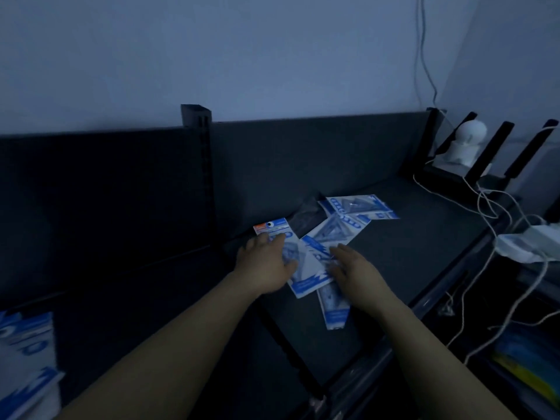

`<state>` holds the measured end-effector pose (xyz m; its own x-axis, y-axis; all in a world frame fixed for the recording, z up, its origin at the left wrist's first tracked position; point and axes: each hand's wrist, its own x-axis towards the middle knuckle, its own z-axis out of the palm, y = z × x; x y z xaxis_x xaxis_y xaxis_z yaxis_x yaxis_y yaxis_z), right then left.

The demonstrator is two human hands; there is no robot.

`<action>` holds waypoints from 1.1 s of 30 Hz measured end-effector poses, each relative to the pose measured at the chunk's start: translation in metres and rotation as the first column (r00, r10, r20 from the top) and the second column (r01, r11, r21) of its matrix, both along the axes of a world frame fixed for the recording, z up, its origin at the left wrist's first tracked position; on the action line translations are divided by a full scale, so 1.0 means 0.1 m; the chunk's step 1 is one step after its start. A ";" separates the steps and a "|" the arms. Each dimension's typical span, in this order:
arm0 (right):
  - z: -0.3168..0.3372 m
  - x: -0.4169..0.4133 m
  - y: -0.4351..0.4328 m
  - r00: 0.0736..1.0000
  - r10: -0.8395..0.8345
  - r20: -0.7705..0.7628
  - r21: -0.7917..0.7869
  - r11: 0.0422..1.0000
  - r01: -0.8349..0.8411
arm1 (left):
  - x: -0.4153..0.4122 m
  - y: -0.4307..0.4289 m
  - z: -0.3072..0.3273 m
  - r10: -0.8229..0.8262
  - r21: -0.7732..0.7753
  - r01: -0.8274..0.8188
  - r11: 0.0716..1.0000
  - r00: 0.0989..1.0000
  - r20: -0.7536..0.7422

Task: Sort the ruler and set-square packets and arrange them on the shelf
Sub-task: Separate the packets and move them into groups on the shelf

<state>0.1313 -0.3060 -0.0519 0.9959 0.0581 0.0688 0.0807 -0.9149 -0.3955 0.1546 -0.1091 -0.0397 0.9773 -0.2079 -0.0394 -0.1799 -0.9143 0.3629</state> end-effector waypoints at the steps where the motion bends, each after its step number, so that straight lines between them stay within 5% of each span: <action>1: -0.02 0.08 -0.05 1.000 0.025 -0.002 -0.014 1.000 -0.025 | 0.05 -0.06 -0.02 0.023 0.030 -0.022 0.999 0.998 -0.051; 6: -0.05 0.33 -0.21 0.988 0.151 0.039 -0.077 0.986 -0.148 | 0.22 -0.09 -0.15 0.122 0.021 -0.120 0.993 0.979 -0.160; 12: 0.13 0.36 -0.38 0.978 0.160 0.133 0.087 0.981 -0.172 | 0.17 -0.02 -0.17 0.183 -0.271 -0.208 0.940 0.976 -0.114; 14: 0.15 0.47 -0.42 0.969 0.184 0.163 0.016 0.982 -0.189 | 0.15 -0.01 -0.13 0.186 -0.304 -0.205 0.930 0.978 -0.091; 17: 0.13 0.62 -0.40 0.978 0.204 -0.042 -0.065 0.976 -0.207 | 0.10 -0.02 -0.05 0.253 -0.340 -0.258 0.904 0.966 -0.061; 21: 0.11 0.62 -0.40 0.985 0.167 -0.036 -0.185 0.968 -0.171 | 0.03 0.02 0.01 0.336 -0.468 -0.313 0.826 0.941 -0.037; 24: 0.16 0.52 -0.48 0.993 0.121 0.002 -0.270 0.956 -0.116 | -0.07 0.03 0.10 0.312 -0.602 -0.360 0.712 0.931 -0.188; 26: 0.17 0.49 -0.55 0.995 0.093 -0.028 -0.191 0.977 -0.097 | -0.15 -0.02 0.15 0.267 -0.660 -0.387 0.644 0.922 -0.280; 33: 0.18 0.39 -0.64 0.989 0.039 -0.144 0.067 0.997 -0.030 | -0.36 -0.24 0.12 0.193 -0.536 -0.302 0.788 0.948 -0.252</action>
<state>0.1700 -0.3698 -0.0339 0.9931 0.0928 -0.0715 0.0493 -0.8848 -0.4634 0.1183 -0.1332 -0.0272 0.9860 0.0014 -0.1665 0.1405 -0.5435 0.8275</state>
